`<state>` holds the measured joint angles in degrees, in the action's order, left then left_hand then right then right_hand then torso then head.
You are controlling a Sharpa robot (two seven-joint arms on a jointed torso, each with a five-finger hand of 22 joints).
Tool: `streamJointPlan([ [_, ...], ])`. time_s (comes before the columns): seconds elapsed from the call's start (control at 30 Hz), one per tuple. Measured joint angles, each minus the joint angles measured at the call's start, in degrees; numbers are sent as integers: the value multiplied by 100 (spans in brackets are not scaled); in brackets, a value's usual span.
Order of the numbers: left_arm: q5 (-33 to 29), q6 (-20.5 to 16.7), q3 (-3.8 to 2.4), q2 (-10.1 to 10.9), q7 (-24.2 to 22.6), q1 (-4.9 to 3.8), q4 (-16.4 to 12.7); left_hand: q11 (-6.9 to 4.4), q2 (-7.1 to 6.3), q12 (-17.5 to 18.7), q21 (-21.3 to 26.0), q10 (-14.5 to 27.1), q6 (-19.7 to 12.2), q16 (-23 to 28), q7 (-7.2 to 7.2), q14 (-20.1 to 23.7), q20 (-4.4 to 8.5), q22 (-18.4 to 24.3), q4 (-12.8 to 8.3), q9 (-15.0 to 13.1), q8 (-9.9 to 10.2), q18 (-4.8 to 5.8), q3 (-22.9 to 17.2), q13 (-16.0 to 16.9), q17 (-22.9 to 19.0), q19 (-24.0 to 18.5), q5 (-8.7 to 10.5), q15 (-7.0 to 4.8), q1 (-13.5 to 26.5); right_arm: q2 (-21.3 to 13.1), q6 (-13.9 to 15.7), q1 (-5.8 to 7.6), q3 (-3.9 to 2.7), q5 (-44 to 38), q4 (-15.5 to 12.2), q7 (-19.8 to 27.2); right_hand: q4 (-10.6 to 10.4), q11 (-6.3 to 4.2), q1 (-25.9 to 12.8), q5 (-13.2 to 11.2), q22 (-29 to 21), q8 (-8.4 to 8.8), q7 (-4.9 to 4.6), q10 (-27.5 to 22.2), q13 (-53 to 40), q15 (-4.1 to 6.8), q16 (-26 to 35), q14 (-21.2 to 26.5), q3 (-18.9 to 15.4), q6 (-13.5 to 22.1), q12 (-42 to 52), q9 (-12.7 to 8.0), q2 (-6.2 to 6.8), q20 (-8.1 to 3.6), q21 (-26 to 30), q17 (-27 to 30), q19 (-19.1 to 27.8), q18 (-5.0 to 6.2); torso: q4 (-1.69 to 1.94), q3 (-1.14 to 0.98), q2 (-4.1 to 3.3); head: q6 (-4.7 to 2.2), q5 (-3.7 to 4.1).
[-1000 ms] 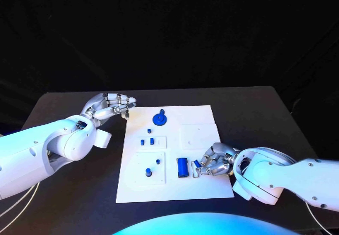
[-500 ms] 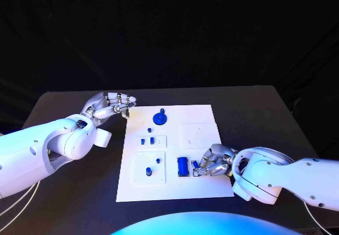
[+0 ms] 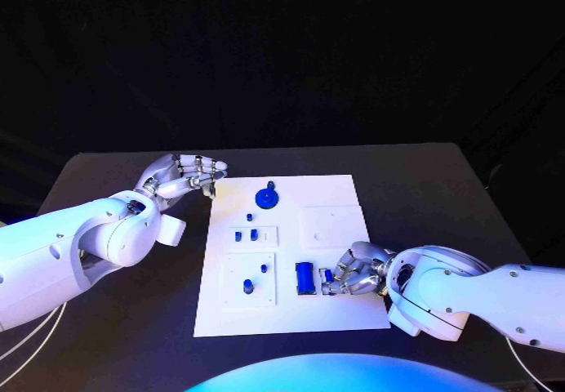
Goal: Assemble the parts on the task board
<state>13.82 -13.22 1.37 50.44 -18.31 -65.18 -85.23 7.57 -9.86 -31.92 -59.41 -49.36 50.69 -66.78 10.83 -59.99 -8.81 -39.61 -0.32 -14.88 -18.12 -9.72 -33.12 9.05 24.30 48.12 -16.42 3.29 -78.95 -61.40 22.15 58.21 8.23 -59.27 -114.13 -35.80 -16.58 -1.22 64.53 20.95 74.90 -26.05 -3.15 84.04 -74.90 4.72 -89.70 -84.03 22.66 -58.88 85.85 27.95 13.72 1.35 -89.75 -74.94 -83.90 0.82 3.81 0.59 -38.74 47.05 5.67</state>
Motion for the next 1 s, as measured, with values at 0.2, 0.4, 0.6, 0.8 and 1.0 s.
streamJointPlan([
  [0.2, 0, 0, 0, 10, 1, 0, -3, 0, 0, -21, 0, 0, 0, 0, 0, 0, 0, 0, 0, 0, 0, 0, 0, 1, 0, 0, 0, 0, 0, 15, 14, -1, 0, -27, 3, 0, -10, 0, -140, -291, 0, 22, -20, 0, 0, 0, 0, 0, -251, -20, 0, -27, -14, 0, 0, 1, 0, 0, 2, 3, 0, -1, -4],
  [0.4, 0, 0, 0, 19, 1, 0, -4, 0, 0, -20, 0, 0, 0, 0, 0, 0, 0, 0, 0, 5, 0, 0, 0, 1, 0, 0, 0, 0, 0, 23, 55, -3, 3, -42, 2, 2, -9, 0, -167, -264, 5, 44, -20, 0, 0, 0, 0, 0, -337, -20, 0, -27, -42, 0, 0, 1, 0, 0, -1, 4, 1, 5, 6],
  [0.6, 0, 0, 0, 19, 2, 0, -4, 0, 0, -20, 0, 0, 0, 0, 0, 0, 0, 0, 0, 5, 0, 0, 0, 1, 1, 0, 0, 0, 0, 20, 106, -3, 4, -49, -2, 11, -9, 0, -228, -264, 4, 44, -20, 0, 0, 0, 0, 0, -418, -20, 0, -33, -62, 0, 0, 1, 0, 0, -1, 0, 1, -7, -12],
  [0.8, 0, 0, 0, 14, 2, 0, -1, 0, 0, -20, 0, 0, 0, 0, 0, 0, 0, 0, 0, 5, 0, 0, 0, 1, 1, 0, 0, 0, 0, -17, 107, -3, 2, -54, -12, 43, 6, 0, -263, -326, 4, 58, -20, 0, 0, 0, 0, 0, -545, -20, 0, -48, -53, 0, 0, 2, 0, 0, -2, -2, 3, -18, -13],
  [1.0, 0, 0, 0, 13, 3, 0, 5, 0, 0, -20, 0, 0, 0, 0, 0, 0, 0, 0, 0, 5, 0, 0, 0, 1, 1, 0, 0, 0, 0, -96, -21, -1, 0, -54, -48, 127, 7, 0, 92, -836, 4, 107, -20, 0, 0, 0, 0, 0, -960, -20, 0, -54, -86, 0, 0, 2, 0, 0, -4, -1, 3, -14, -13],
])
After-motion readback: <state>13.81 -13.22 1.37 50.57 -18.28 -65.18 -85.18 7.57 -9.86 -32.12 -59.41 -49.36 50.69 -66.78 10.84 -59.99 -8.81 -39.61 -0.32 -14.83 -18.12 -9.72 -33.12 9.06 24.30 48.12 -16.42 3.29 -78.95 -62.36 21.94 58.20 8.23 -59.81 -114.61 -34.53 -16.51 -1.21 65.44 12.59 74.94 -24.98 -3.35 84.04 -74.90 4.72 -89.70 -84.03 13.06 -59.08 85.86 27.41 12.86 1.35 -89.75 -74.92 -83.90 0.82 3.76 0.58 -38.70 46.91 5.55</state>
